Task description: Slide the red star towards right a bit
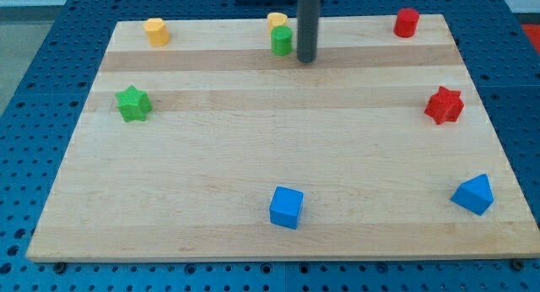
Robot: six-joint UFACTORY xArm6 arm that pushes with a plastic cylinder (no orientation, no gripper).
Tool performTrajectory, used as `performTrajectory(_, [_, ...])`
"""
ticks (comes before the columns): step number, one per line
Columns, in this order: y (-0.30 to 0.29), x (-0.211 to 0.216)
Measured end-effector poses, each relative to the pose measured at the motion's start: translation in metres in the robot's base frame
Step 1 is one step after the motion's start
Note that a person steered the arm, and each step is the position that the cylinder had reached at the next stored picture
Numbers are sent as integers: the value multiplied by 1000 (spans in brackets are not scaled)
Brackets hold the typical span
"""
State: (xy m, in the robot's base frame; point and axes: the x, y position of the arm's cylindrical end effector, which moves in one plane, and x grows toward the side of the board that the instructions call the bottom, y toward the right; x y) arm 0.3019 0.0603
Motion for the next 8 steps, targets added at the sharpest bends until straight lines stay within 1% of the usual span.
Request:
performTrajectory(1, [63,23])
performTrajectory(4, [226,31])
performTrajectory(5, [261,52])
performTrajectory(6, [266,91])
performTrajectory(7, [246,121])
performTrajectory(8, [191,124])
